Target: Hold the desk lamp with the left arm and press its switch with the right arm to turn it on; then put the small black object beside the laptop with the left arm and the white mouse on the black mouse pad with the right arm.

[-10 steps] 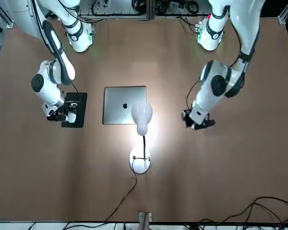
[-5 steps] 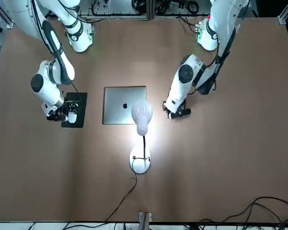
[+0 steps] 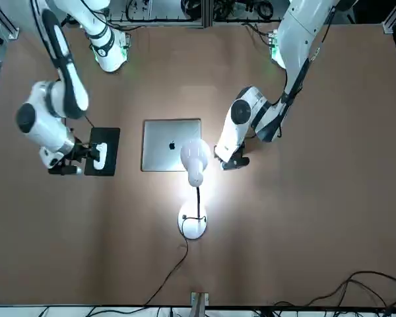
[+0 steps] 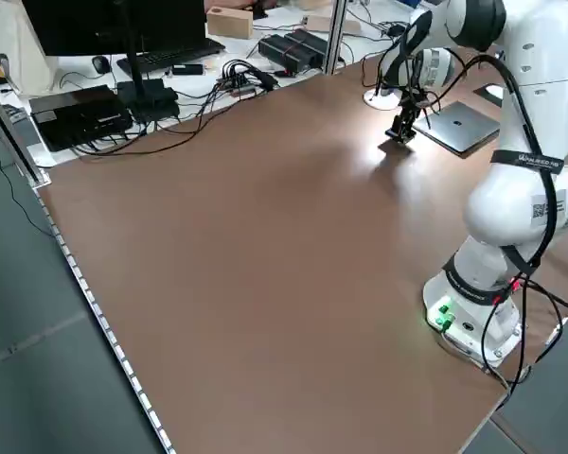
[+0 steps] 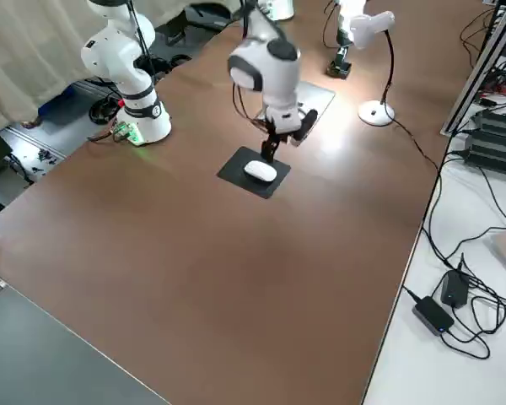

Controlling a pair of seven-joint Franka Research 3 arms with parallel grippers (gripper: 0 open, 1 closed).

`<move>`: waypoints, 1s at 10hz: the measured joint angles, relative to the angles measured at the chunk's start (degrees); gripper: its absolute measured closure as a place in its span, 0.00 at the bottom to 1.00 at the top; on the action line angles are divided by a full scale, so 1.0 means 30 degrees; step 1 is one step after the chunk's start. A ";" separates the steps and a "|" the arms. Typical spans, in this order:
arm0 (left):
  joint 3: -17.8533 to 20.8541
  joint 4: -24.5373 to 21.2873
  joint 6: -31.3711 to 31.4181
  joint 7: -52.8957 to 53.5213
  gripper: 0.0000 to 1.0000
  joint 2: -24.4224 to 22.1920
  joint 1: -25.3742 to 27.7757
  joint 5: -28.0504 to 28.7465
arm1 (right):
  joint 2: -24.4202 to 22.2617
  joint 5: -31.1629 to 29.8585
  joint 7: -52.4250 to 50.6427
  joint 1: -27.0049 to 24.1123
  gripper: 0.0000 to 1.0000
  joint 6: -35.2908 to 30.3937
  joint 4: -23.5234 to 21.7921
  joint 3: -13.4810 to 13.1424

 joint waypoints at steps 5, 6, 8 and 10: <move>0.0320 0.0899 -0.0005 -0.0043 0.20 0.0931 -0.0707 0.0025 | -0.0440 -0.1800 -0.0034 -0.0974 0.00 -0.9262 1.0494 -0.0064; 0.0349 0.0915 -0.0005 -0.0043 0.19 0.0934 -0.0707 0.0063 | -0.0428 -0.1802 -0.0034 -0.0974 0.00 -1.0026 1.1604 -0.0061; 0.0388 0.1031 -0.0011 -0.0066 0.05 0.0930 -0.0684 0.0511 | -0.0330 -0.1807 -0.0034 -0.0976 0.00 -1.0818 1.2546 -0.0059; 0.0415 0.1095 -0.0205 -0.0065 0.03 0.0773 -0.0573 0.0693 | -0.0084 -0.1818 -0.0004 -0.1006 0.00 -1.0913 1.2619 -0.0066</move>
